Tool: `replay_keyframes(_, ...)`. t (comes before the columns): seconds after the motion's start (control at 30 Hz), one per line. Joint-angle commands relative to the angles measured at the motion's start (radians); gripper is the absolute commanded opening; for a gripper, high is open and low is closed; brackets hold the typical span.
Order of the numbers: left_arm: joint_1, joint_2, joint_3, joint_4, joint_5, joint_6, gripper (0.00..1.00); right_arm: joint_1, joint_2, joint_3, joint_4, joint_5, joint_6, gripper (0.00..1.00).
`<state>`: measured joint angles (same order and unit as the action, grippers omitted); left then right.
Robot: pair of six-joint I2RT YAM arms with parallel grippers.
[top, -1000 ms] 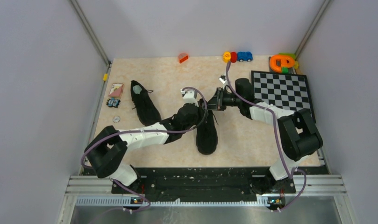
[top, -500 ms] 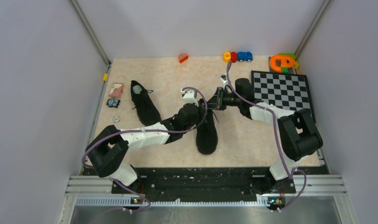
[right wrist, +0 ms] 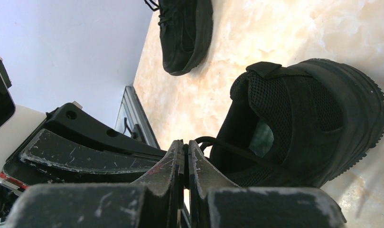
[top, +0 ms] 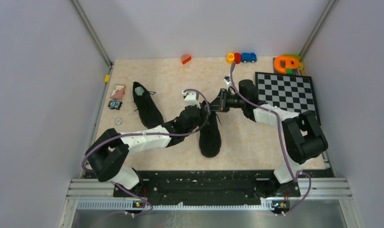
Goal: Tie the shoes
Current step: Wrap the shoelace around the shoelace.
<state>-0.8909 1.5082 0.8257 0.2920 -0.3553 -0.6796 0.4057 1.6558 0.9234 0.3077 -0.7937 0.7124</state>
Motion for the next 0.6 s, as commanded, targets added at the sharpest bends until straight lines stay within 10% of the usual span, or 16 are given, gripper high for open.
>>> replay_keyframes(0.0,0.009,0.014,-0.014,0.109,-0.007,0.016,0.0,0.018,-0.047,-0.006,0.058,-0.004,0.038,0.0)
replay_keyframes(0.57,0.082,0.075,-0.112,0.353,0.189,-0.097,0.0,0.043,-0.074,-0.121,0.2,0.107,0.264,0.0)
